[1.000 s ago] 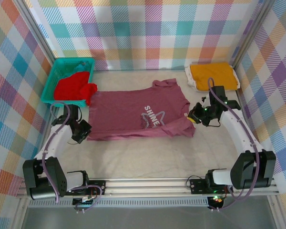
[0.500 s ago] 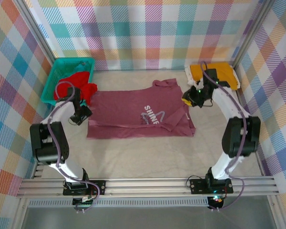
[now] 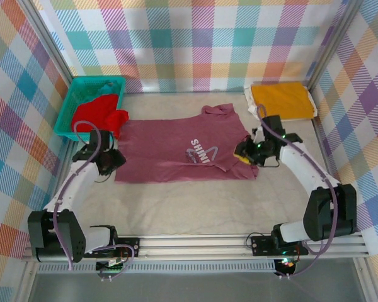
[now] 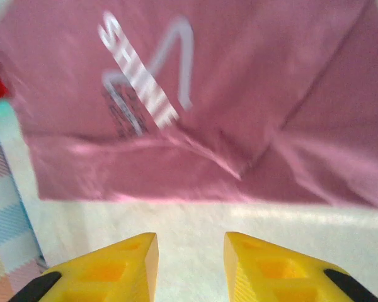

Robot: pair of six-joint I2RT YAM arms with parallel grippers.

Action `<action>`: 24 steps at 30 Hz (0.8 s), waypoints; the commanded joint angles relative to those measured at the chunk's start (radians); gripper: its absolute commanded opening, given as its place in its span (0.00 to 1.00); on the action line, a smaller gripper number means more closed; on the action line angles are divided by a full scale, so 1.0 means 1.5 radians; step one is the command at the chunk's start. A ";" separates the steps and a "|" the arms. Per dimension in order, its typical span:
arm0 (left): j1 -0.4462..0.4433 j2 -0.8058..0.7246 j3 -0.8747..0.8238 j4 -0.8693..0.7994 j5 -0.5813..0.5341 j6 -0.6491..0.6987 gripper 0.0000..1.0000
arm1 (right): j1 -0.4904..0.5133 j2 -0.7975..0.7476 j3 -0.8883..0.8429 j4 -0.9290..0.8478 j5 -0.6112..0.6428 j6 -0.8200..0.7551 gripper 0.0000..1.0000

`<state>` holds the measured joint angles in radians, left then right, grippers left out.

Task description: Fold and stack the t-shirts

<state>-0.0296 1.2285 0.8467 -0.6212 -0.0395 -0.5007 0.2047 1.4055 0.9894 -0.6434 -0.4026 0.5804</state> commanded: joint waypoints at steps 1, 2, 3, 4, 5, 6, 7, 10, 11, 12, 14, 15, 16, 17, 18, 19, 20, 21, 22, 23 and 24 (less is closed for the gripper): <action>-0.038 0.004 -0.021 0.020 0.009 0.013 0.45 | 0.020 0.032 -0.032 0.041 -0.016 0.016 0.35; -0.043 0.014 -0.025 0.028 0.012 0.010 0.44 | 0.029 0.049 -0.030 0.046 -0.013 0.021 0.35; -0.045 0.023 -0.029 0.037 0.017 0.008 0.44 | 0.034 0.062 -0.033 0.057 -0.006 0.027 0.35; -0.045 0.036 -0.032 0.046 0.020 0.005 0.44 | 0.037 0.075 -0.042 0.080 -0.006 0.036 0.35; -0.045 0.048 -0.035 0.053 0.018 0.001 0.43 | 0.039 0.091 -0.049 0.103 -0.014 0.045 0.35; -0.045 0.055 -0.039 0.061 0.020 -0.002 0.43 | 0.040 0.103 -0.052 0.117 -0.019 0.052 0.35; -0.045 0.061 -0.044 0.073 0.022 -0.006 0.43 | 0.041 0.116 -0.052 0.125 -0.021 0.058 0.36; -0.048 0.076 -0.058 0.106 0.031 -0.015 0.43 | 0.047 0.135 -0.055 0.148 -0.008 0.073 0.38; -0.050 0.084 -0.057 0.109 0.035 -0.015 0.43 | 0.048 0.140 -0.057 0.160 -0.008 0.079 0.38; -0.053 0.090 -0.056 0.109 0.035 -0.013 0.43 | 0.047 0.145 -0.055 0.167 -0.007 0.084 0.39; -0.061 0.098 -0.054 0.108 0.033 -0.010 0.43 | 0.047 0.153 -0.059 0.193 -0.005 0.099 0.41; -0.064 0.099 -0.054 0.106 0.031 -0.009 0.43 | 0.047 0.156 -0.059 0.202 -0.004 0.106 0.41; -0.065 0.098 -0.055 0.106 0.029 -0.010 0.43 | 0.049 0.160 -0.058 0.213 -0.002 0.111 0.41; -0.067 0.096 -0.057 0.108 0.028 -0.011 0.43 | 0.051 0.166 -0.056 0.218 0.004 0.116 0.40; -0.067 0.094 -0.059 0.110 0.028 -0.012 0.43 | 0.051 0.172 -0.055 0.221 0.008 0.119 0.40; -0.067 0.093 -0.061 0.111 0.028 -0.012 0.43 | 0.051 0.181 -0.054 0.227 0.007 0.122 0.40; -0.066 0.091 -0.059 0.109 0.028 -0.013 0.43 | 0.052 0.191 -0.051 0.233 0.002 0.124 0.40; -0.067 0.090 -0.058 0.107 0.026 -0.013 0.43 | 0.053 0.197 -0.052 0.240 -0.004 0.127 0.39; -0.067 0.086 -0.058 0.107 0.026 -0.012 0.43 | 0.054 0.203 -0.051 0.243 -0.005 0.129 0.39; -0.067 0.083 -0.059 0.107 0.025 -0.011 0.43 | 0.055 0.206 -0.050 0.246 -0.003 0.130 0.38; -0.066 0.081 -0.059 0.106 0.022 -0.011 0.43 | 0.056 0.210 -0.050 0.247 -0.002 0.129 0.37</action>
<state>-0.1226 1.3731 0.7727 -0.4671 -0.0010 -0.5079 0.2787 1.7035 0.9085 -0.3122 -0.4011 0.7532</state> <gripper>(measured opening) 0.429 0.377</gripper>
